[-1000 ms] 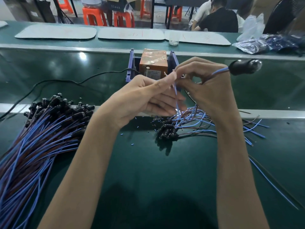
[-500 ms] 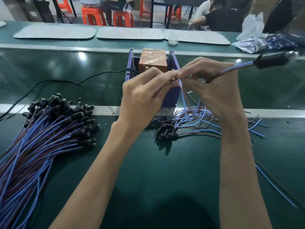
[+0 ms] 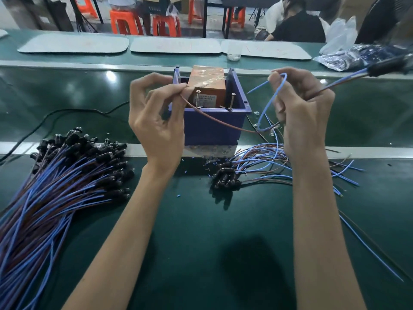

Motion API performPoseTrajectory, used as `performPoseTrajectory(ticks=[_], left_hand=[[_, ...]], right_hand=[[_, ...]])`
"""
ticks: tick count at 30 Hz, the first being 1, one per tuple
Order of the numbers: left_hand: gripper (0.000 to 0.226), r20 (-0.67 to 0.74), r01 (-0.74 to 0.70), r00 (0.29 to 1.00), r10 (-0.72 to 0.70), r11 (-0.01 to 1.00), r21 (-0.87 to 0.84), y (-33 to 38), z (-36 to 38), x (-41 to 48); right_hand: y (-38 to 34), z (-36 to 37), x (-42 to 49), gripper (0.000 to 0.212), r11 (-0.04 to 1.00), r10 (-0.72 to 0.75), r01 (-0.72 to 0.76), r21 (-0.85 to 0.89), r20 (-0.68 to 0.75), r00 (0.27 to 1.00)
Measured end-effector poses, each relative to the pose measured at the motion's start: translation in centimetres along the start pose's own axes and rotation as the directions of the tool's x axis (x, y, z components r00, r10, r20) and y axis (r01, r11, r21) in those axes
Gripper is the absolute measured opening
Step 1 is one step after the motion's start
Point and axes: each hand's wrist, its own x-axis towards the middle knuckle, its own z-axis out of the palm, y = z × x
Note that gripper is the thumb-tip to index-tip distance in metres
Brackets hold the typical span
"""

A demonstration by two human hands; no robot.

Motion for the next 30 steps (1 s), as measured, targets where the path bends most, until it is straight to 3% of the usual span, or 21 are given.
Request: performPoseTrajectory(ticks=[5,13,21,30], left_hand=[[0.016,0.004,0.161,0.987,-0.162,0.983,0.083,-0.9,-0.3,-0.3],[0.015,-0.012,0.262,0.965,-0.262,0.956,0.131,-1.6,-0.4,-0.6],[0.017,0.051,0.182,0.980,-0.192,0.970,0.164,-2.0,-0.7,-0.3],[0.012,0.140,0.151,0.974,-0.180,0.968,0.199,-2.1,-0.9,0.1]], right_hand=[[0.6,0.1,0.1,0.014,0.996,0.083,-0.082,0.021,-0.069,0.994],[1.8,0.7,0.4,0.018,0.994,0.014,-0.024,-0.106,-0.098,0.995],[2.9,0.4,0.2,0.021,0.924,-0.069,0.057,-0.379,-0.018,0.997],[3.4,0.6,0.1,0.022,0.887,-0.034,0.052,-0.459,0.048,0.998]])
